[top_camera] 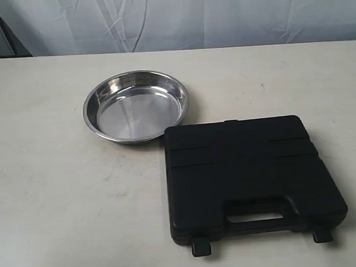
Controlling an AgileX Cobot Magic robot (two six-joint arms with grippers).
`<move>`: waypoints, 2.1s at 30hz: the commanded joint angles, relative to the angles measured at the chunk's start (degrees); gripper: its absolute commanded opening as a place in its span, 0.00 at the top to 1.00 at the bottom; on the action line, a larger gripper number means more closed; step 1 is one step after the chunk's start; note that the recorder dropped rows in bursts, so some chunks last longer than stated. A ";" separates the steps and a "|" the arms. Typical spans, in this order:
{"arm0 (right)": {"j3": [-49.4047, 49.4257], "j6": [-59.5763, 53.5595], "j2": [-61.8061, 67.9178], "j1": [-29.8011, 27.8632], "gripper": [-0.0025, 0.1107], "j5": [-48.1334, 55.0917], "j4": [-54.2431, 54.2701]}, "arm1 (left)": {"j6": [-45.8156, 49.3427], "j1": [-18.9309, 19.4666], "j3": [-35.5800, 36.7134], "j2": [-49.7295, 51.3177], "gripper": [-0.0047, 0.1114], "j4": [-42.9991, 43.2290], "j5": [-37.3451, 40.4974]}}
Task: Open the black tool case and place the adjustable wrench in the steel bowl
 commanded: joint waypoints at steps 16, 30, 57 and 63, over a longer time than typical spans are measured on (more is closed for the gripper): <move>0.22 4.53 -0.38 -0.26 0.98 -11.90 10.44 | -0.27 -0.21 -0.12 0.20 0.96 -0.20 -0.28; -6.36 16.81 1.86 -0.26 0.99 -17.68 11.99 | -0.27 -0.21 -0.12 0.20 0.96 -0.20 -0.28; -40.65 -25.22 81.29 30.61 0.98 49.66 9.69 | -0.27 -0.21 -0.12 0.20 0.96 -0.20 -0.28; -40.65 -23.29 83.91 38.78 0.98 48.39 0.91 | -0.27 -0.21 -0.12 0.20 0.96 -0.20 -0.28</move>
